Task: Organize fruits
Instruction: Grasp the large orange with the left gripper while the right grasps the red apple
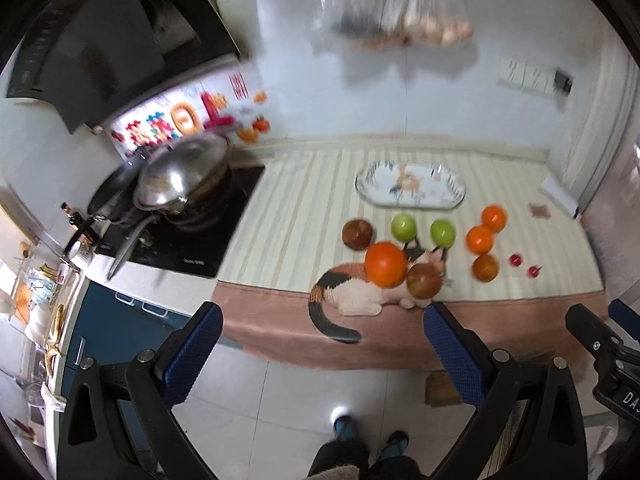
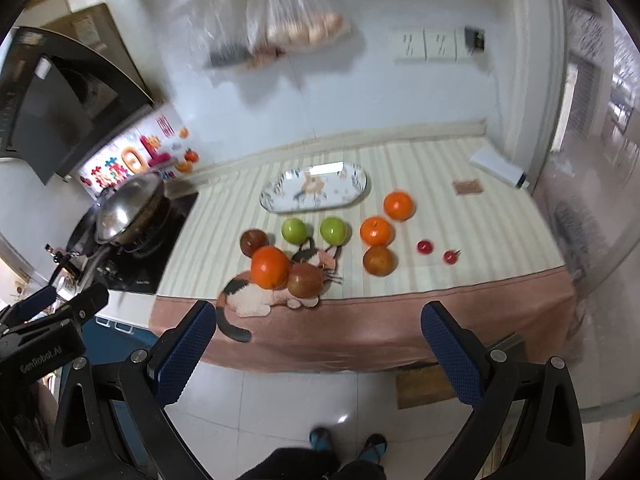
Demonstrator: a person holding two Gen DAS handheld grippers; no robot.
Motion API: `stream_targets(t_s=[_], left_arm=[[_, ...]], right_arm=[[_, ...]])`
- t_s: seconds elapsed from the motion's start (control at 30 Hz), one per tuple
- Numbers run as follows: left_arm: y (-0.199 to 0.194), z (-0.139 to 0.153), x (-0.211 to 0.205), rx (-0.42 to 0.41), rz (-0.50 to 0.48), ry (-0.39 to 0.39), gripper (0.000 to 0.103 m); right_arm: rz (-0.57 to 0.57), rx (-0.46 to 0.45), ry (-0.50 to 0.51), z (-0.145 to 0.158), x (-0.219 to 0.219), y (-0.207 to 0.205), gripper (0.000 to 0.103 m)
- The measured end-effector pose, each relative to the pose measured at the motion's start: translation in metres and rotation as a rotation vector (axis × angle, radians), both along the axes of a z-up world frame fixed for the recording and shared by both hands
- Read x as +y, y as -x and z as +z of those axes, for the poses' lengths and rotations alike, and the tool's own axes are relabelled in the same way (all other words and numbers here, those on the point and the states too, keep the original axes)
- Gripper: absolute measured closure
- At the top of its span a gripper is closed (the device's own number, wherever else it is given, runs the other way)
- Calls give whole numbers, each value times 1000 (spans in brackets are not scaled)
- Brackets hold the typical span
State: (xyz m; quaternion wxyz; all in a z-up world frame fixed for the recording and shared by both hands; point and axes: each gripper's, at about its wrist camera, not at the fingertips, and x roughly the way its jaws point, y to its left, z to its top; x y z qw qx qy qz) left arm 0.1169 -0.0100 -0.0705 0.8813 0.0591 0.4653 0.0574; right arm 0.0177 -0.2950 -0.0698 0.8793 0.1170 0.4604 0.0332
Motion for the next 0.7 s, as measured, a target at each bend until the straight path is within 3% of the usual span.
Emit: stream_targets(t_s=[0.17, 0.27, 0.37, 0.53, 0.7], left_arm=[[-69, -64, 11, 184, -17, 62, 0], [-126, -111, 19, 341, -27, 165, 3], [-175, -155, 23, 469, -29, 263, 9], [-225, -216, 15, 642, -38, 338, 9], [-253, -252, -2, 750, -68, 364, 9]], right_arm=[[-16, 95, -34, -75, 10, -66, 0], [-31, 172, -98, -123, 15, -108, 0], [-90, 282, -225, -178, 16, -148, 0], [-235, 428, -399, -251, 16, -188, 1], [-336, 520, -479, -293, 22, -200, 2]])
